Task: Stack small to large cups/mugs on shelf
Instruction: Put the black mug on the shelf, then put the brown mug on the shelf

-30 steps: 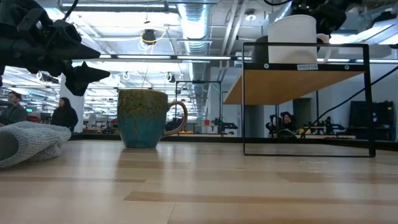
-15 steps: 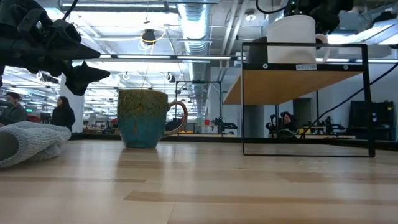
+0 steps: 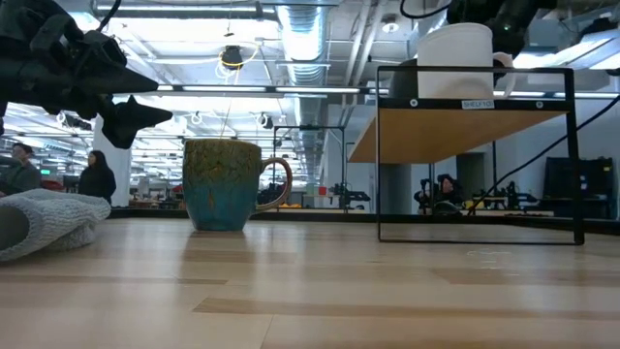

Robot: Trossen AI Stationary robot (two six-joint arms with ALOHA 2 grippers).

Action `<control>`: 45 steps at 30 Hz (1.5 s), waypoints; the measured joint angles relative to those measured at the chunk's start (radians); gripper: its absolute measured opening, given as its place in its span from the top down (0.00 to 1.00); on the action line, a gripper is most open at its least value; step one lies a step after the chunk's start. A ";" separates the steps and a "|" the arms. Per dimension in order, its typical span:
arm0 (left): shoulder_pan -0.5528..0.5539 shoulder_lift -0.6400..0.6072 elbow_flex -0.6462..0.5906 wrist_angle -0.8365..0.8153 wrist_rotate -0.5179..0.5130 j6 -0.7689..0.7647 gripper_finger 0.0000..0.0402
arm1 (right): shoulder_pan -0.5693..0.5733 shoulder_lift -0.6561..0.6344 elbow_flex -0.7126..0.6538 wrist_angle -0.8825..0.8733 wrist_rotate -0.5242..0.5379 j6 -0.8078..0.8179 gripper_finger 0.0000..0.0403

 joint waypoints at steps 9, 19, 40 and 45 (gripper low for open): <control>0.000 0.000 0.000 0.000 -0.002 -0.005 0.35 | -0.002 0.000 0.000 -0.060 -0.008 -0.042 0.46; 0.000 0.000 0.000 0.000 -0.003 -0.007 0.35 | -0.002 0.000 0.000 -0.036 -0.007 -0.080 0.51; 0.000 0.000 0.000 -0.003 -0.003 -0.007 0.35 | 0.103 -0.001 0.002 -0.084 0.037 -0.032 0.55; 0.000 0.000 0.000 -0.003 -0.003 -0.007 0.35 | 0.103 -0.001 0.002 -0.104 0.046 -0.028 0.56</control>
